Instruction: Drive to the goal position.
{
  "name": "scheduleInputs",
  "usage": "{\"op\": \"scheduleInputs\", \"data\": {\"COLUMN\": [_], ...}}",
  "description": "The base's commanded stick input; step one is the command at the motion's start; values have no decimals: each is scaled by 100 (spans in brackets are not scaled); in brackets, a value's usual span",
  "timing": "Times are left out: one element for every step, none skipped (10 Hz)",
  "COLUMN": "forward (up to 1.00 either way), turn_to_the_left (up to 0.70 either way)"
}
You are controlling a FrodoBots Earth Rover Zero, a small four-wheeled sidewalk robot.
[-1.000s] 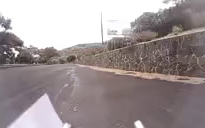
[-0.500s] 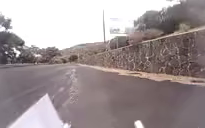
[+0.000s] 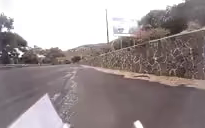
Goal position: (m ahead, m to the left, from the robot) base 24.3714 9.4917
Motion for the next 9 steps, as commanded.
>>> {"op": "scheduleInputs", "data": {"forward": [100,100,100,100,100,100,100,100,100], "turn_to_the_left": [0,0,0,0,0,0,0,0,0]}}
